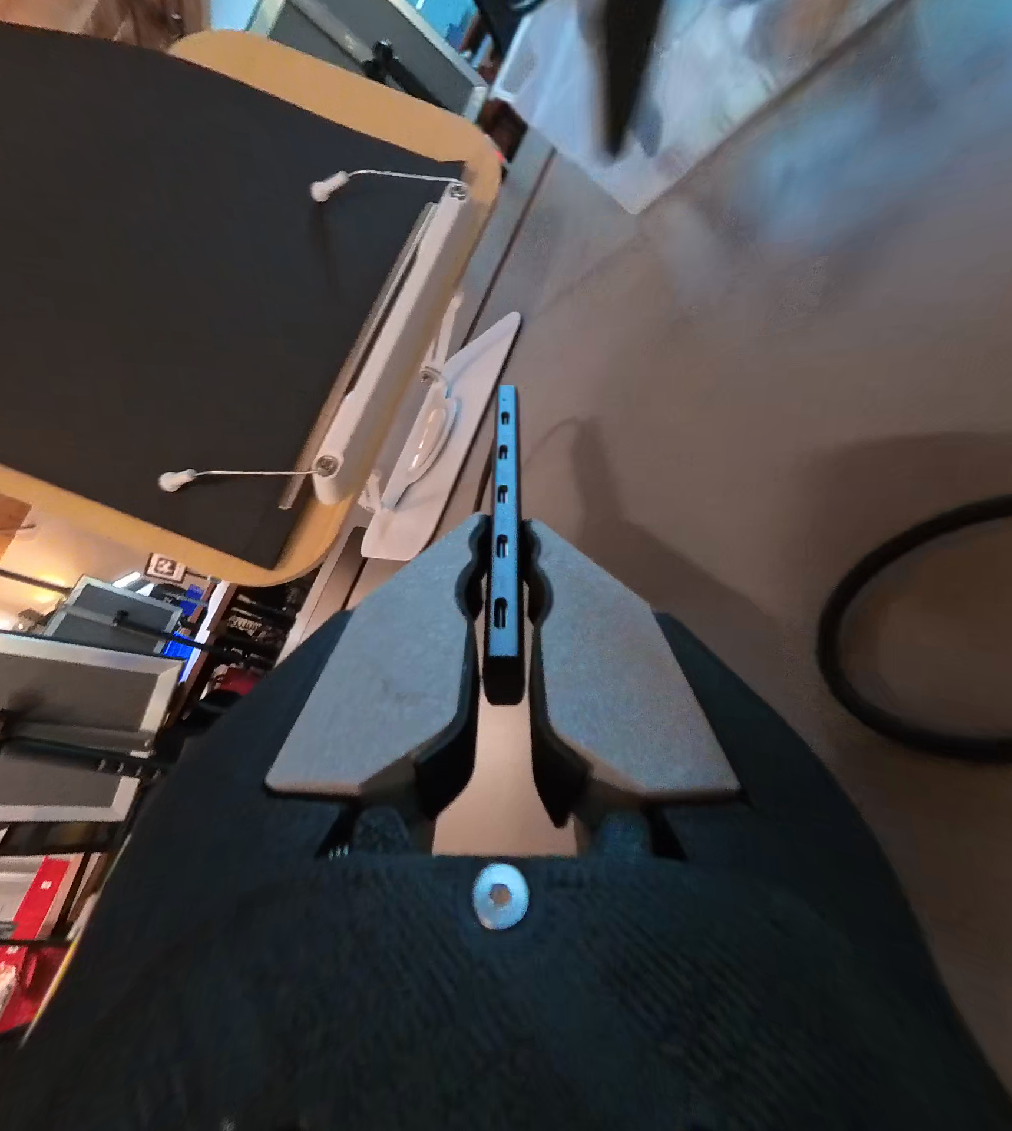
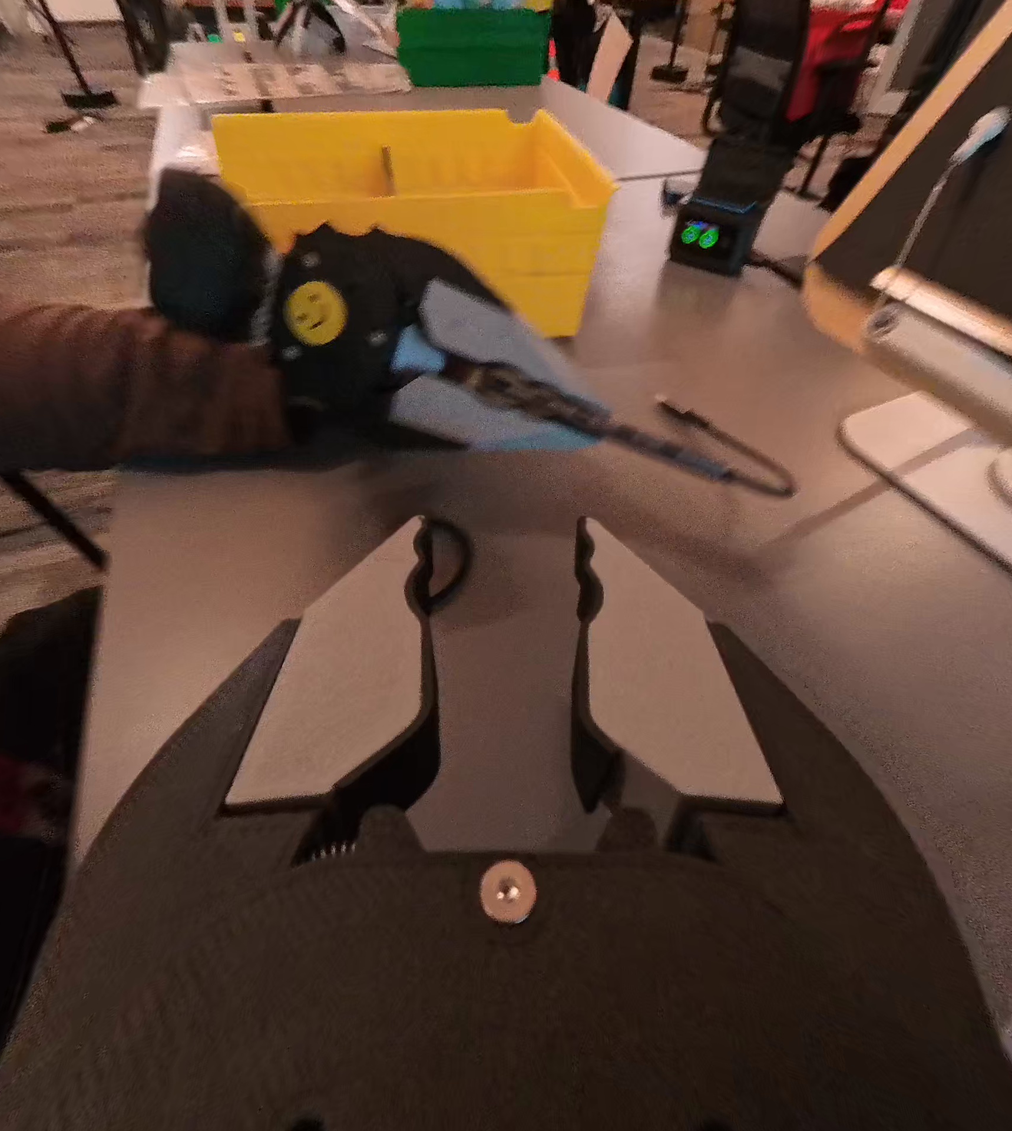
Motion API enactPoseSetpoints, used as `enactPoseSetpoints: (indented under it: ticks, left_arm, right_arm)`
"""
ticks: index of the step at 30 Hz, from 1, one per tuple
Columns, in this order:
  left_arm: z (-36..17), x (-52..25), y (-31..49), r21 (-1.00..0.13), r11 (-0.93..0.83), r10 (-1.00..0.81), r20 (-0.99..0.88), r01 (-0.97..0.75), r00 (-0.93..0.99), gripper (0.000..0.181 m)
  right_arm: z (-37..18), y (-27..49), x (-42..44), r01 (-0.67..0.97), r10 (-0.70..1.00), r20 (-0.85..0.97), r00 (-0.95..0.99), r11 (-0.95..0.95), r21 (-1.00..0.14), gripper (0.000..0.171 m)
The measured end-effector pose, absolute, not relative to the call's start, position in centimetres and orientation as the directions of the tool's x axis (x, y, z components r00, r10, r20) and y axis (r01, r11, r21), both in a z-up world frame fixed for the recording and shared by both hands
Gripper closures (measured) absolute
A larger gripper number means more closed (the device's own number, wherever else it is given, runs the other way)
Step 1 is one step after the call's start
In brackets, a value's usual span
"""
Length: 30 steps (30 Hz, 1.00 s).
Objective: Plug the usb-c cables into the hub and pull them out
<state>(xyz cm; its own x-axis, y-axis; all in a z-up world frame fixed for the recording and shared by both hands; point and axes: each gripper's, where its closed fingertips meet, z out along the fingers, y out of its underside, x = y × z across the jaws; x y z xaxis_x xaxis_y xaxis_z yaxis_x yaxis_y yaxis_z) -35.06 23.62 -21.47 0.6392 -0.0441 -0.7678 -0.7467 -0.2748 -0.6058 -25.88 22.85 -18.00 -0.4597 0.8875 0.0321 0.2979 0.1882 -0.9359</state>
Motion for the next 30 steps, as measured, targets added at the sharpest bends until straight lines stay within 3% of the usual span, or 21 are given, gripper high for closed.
enactPoseSetpoints:
  ticks: [1,2,5,11,14,15,20,23,28,30]
  left_arm:
    - [-21.2,-35.2,23.6,-0.619,-0.272,-0.029,-0.76,-0.737,0.649,0.174]
    - [-20.9,-35.3,23.7,-0.63,-0.268,-0.021,-0.753,-0.729,0.658,0.174]
    - [-20.6,-35.6,24.0,-0.634,-0.273,-0.006,-0.751,-0.724,0.66,0.174]
    - [-20.3,-34.4,24.3,-0.594,-0.251,-0.028,-0.785,-0.764,0.619,0.174]
    - [-20.2,-33.8,24.4,-0.586,-0.246,-0.04,-0.789,-0.772,0.613,0.174]
    - [-20.2,-33.8,24.4,-0.583,-0.247,-0.04,-0.792,-0.774,0.609,0.174]
    - [-19.9,-34.2,23.9,-0.57,-0.252,-0.027,-0.804,-0.782,0.594,0.174]
    - [-19.6,-34.6,23.7,-0.583,-0.258,-0.013,-0.795,-0.77,0.606,0.174]
    - [-19.9,-35.1,23.6,-0.591,-0.277,-0.022,-0.784,-0.757,0.62,0.174]
    - [-20.4,-35.1,23.7,-0.573,-0.294,-0.04,-0.793,-0.765,0.609,0.174]
  right_arm:
    - [-18.5,22.0,-24.4,0.319,0.883,0.004,-0.47,0.174,-0.932,0.126]
    - [-19.4,21.4,-22.9,0.364,0.881,-0.026,-0.471,0.168,-0.916,0.122]
    - [-22.3,19.6,-18.9,0.523,0.899,-0.104,-0.426,0.151,-0.839,0.091]
    - [-26.7,18.6,-15.8,0.67,0.955,-0.073,-0.287,0.145,-0.728,0.097]
    - [-27.0,18.4,-16.6,0.674,0.963,-0.03,-0.269,0.166,-0.72,0.12]
    - [-27.0,18.5,-16.7,0.681,0.964,-0.012,-0.267,0.179,-0.71,0.16]
    - [-26.4,19.4,-14.3,0.785,0.957,-0.001,-0.29,0.238,-0.572,0.162]
    - [-22.4,22.0,-12.7,0.827,0.962,0.069,-0.266,0.264,-0.496,0.162]
    - [-13.8,25.4,-10.6,0.94,0.945,0.21,-0.249,0.288,-0.185,0.162]
    - [-11.5,25.4,-12.1,0.936,0.917,0.26,-0.302,0.336,-0.101,0.171]
